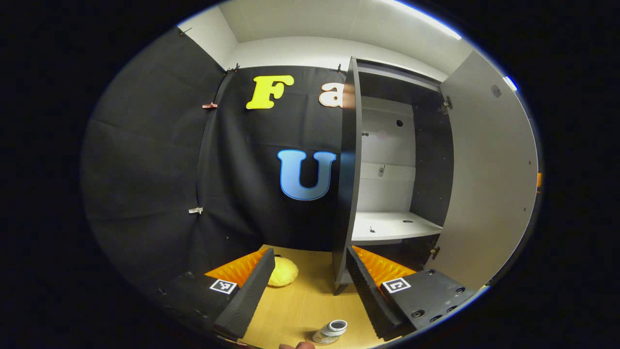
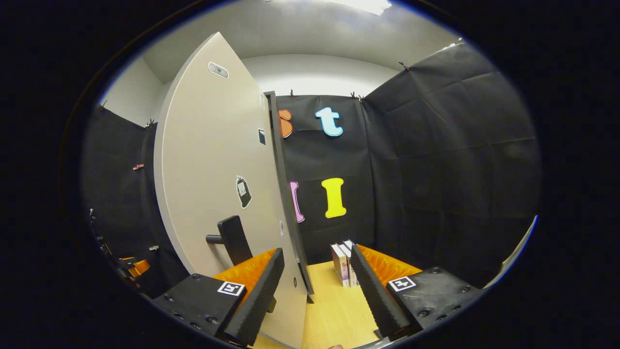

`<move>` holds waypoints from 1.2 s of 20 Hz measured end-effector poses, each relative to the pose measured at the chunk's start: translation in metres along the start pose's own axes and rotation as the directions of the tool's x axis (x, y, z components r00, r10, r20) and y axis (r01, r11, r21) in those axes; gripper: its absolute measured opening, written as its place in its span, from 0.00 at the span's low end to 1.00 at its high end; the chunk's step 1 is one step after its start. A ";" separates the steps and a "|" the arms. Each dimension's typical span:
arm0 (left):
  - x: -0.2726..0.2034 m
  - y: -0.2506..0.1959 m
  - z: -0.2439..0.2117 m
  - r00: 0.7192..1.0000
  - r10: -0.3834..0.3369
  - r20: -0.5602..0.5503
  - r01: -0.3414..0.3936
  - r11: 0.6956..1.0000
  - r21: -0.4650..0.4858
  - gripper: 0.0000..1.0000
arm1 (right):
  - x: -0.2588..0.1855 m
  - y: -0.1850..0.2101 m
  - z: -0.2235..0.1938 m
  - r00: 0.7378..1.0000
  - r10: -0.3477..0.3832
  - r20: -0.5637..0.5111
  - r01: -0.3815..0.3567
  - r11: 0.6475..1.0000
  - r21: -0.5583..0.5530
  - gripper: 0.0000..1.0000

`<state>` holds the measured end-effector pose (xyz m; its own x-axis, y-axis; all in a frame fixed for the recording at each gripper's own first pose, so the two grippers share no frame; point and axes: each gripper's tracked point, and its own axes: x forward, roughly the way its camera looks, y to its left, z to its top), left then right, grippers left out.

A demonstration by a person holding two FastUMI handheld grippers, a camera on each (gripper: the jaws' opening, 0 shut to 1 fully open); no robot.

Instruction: Open the cabinet door with the right hand, grasp the bottle in the cabinet with the left hand and place it on the coaster, then close the cabinet door with the right hand.

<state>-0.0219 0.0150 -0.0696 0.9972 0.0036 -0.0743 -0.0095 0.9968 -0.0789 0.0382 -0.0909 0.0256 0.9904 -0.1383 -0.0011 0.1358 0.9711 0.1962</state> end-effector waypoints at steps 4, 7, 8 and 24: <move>-0.001 -0.006 0.008 1.000 -0.013 0.008 0.013 1.000 -0.003 0.93 | 0.000 0.031 -0.006 0.999 0.032 -0.007 -0.032 0.999 -0.007 0.92; -0.002 -0.010 0.012 1.000 -0.020 0.010 0.020 1.000 0.002 0.93 | 0.001 0.057 -0.012 0.997 0.075 -0.015 -0.075 0.997 0.006 0.92; -0.002 -0.012 0.012 1.000 -0.024 0.007 0.024 1.000 0.003 0.93 | 0.005 0.063 -0.013 0.996 0.085 -0.016 -0.085 0.996 0.014 0.92; 0.006 -0.034 0.027 0.998 -0.063 0.019 0.063 0.998 -0.004 0.93 | 0.040 0.182 -0.038 0.954 0.297 -0.029 -0.298 0.954 -0.019 0.97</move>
<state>-0.0137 -0.0170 -0.0408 0.9971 -0.0576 -0.0499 0.0530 0.9947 -0.0879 0.1040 0.0876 0.0238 0.9863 0.1622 0.0286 -0.1647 0.9718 0.1685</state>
